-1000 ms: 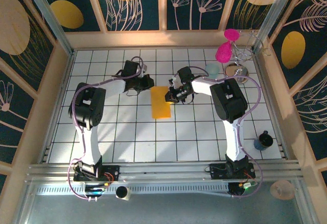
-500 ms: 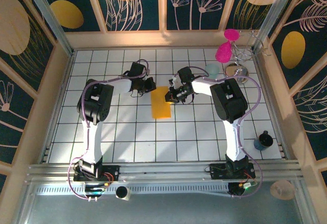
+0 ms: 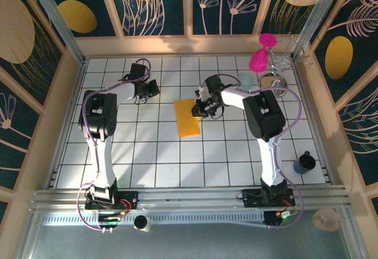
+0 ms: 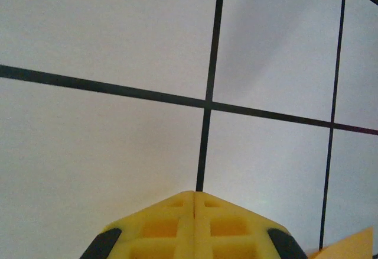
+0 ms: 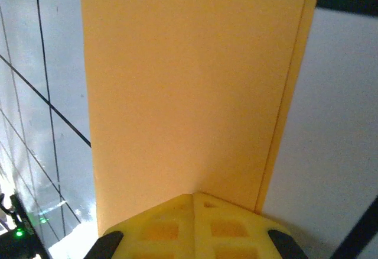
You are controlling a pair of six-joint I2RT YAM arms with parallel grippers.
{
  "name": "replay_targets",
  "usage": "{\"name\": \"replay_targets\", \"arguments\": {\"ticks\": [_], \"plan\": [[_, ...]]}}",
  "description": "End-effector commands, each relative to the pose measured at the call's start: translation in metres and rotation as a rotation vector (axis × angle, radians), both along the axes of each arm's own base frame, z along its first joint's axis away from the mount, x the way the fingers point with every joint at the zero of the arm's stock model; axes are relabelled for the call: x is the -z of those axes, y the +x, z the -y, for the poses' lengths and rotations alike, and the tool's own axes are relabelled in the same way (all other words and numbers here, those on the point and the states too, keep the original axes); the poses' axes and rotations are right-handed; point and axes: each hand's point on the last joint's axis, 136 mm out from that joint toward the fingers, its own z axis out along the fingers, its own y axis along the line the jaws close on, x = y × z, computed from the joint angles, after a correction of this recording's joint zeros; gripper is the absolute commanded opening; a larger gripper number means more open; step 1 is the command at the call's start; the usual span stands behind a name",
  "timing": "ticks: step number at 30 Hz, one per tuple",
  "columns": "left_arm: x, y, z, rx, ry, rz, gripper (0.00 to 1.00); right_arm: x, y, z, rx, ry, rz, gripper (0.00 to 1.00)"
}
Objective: Fold a paper plane with a square sheet of paper (pick it up from the middle)
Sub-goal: First fold in half a square sheet of paper at the center of the table.
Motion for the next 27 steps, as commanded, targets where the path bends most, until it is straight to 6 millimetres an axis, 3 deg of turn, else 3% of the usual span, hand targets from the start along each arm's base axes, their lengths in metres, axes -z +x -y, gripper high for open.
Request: {"name": "replay_targets", "arguments": {"ticks": [1, 7, 13, 21, 24, 27], "plan": [[-0.037, -0.019, 0.023, 0.075, -0.086, 0.035, 0.06, 0.068, -0.005, 0.065, -0.006, -0.330, -0.033, 0.01], [-0.050, -0.063, 0.065, 0.146, -0.312, 0.026, 0.06, 0.038, 0.017, 0.042, -0.122, -0.234, 0.091, 0.02], [-0.047, -0.077, 0.102, 0.206, -0.382, -0.003, 0.06, 0.017, -0.001, 0.013, -0.264, -0.115, 0.109, 0.02], [-0.015, -0.077, 0.110, 0.193, -0.327, -0.082, 0.05, 0.014, -0.030, 0.016, -0.338, -0.099, 0.094, 0.02], [-0.008, -0.084, 0.112, 0.201, -0.317, -0.104, 0.05, 0.011, -0.026, 0.016, -0.321, -0.106, 0.107, 0.03], [0.001, -0.090, 0.110, 0.196, -0.306, -0.128, 0.05, -0.003, -0.019, 0.007, -0.292, -0.066, 0.128, 0.04]]}}
